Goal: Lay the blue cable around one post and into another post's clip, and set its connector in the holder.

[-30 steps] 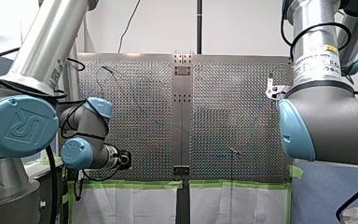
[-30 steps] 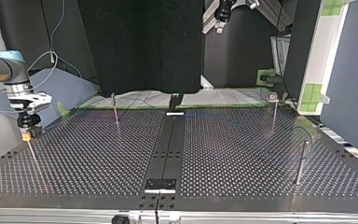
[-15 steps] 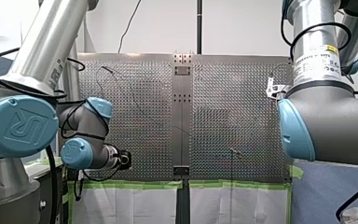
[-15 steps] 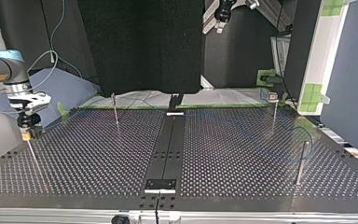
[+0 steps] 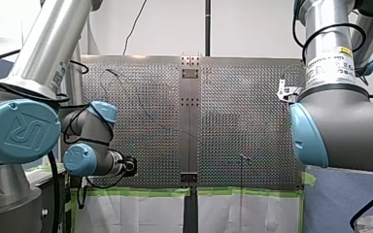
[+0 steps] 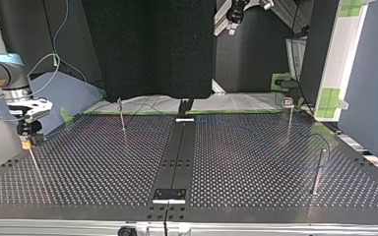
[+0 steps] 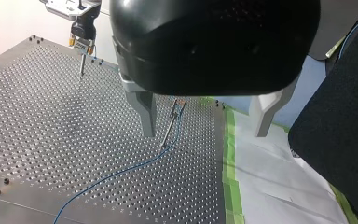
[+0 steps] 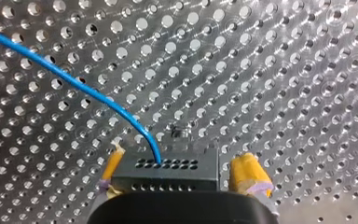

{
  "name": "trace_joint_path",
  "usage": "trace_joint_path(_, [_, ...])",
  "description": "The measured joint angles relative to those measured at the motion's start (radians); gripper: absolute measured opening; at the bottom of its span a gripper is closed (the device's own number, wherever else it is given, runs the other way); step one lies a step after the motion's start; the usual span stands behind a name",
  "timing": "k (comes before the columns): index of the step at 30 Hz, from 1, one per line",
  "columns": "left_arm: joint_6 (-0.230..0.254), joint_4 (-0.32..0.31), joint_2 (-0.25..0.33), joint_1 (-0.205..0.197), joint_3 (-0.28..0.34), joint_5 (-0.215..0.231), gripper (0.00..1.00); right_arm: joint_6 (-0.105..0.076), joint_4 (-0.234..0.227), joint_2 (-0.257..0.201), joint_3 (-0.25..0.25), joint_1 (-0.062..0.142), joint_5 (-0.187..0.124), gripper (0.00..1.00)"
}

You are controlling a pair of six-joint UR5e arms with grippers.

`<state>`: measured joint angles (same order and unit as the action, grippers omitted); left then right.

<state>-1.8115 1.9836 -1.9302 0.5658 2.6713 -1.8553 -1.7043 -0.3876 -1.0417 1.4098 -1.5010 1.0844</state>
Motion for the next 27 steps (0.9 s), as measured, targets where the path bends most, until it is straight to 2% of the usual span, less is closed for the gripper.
trace_joint_path(20, [0.0,0.0,0.0,0.001,0.0,0.0,1.0,-0.001,0.013,-0.004,0.0,-0.001,0.003,1.0])
trace_joint_path(27, [0.0,0.0,0.0,0.001,0.0,0.0,1.0,-0.023,0.018,-0.004,0.001,-0.003,0.003,1.0])
